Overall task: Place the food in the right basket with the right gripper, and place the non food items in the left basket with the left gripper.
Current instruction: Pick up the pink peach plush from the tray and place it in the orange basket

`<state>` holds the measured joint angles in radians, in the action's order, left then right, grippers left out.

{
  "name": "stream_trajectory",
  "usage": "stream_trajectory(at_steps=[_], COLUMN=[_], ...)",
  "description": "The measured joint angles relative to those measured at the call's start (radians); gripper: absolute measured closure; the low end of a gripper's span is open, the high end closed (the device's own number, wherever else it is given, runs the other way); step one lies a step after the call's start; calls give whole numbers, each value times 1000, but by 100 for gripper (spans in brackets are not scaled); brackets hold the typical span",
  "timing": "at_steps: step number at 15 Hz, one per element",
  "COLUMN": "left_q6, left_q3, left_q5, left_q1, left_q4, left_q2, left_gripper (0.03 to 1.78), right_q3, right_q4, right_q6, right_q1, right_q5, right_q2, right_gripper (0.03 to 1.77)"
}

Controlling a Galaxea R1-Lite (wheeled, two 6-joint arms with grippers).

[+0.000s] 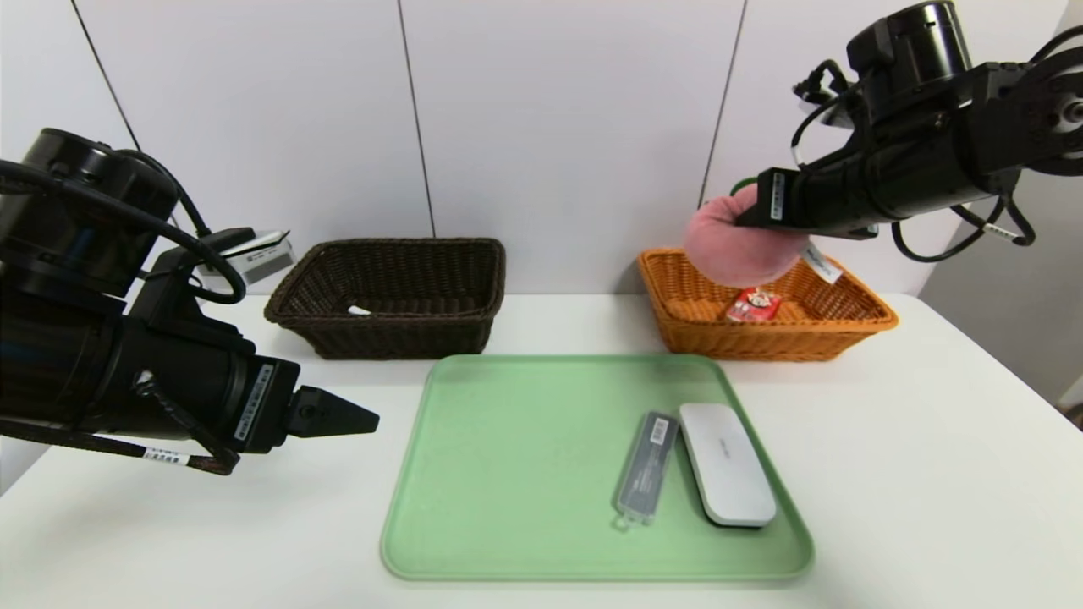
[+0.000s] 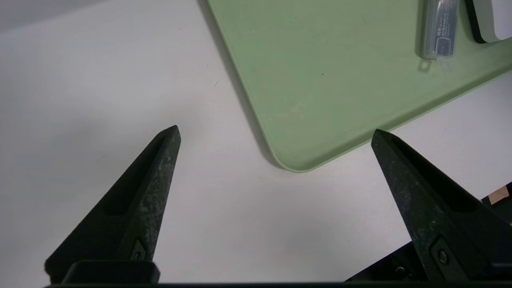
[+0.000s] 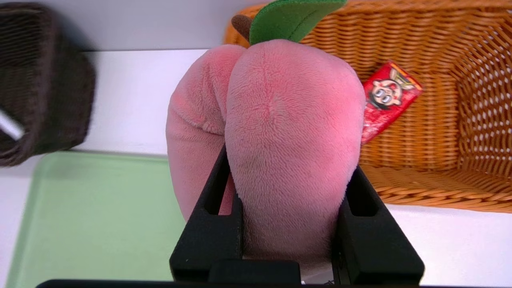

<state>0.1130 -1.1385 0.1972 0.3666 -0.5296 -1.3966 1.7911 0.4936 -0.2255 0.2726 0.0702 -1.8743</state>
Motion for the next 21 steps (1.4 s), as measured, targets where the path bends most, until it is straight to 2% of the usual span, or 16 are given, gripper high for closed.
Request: stream_trajectory(at_steps=[6, 11, 16, 21], left_q6=[0, 3, 3, 4], left_q3=[-1, 0, 1, 6], left_q5=[2, 0, 1, 2], left_q1=[0, 0, -1, 0], left_q4=[2, 1, 0, 0], left_q2=[-1, -1, 0, 7], left_gripper=[12, 12, 12, 12], right_q3=[35, 120, 139, 152], right_q4=[-49, -48, -48, -39], right_q6=[-3, -6, -8, -6], right_q1=[-110, -144, -147, -148], right_q5=[-1, -1, -1, -2], right_q2=[-149, -254, -280, -274], right_gripper=[123, 123, 70, 41])
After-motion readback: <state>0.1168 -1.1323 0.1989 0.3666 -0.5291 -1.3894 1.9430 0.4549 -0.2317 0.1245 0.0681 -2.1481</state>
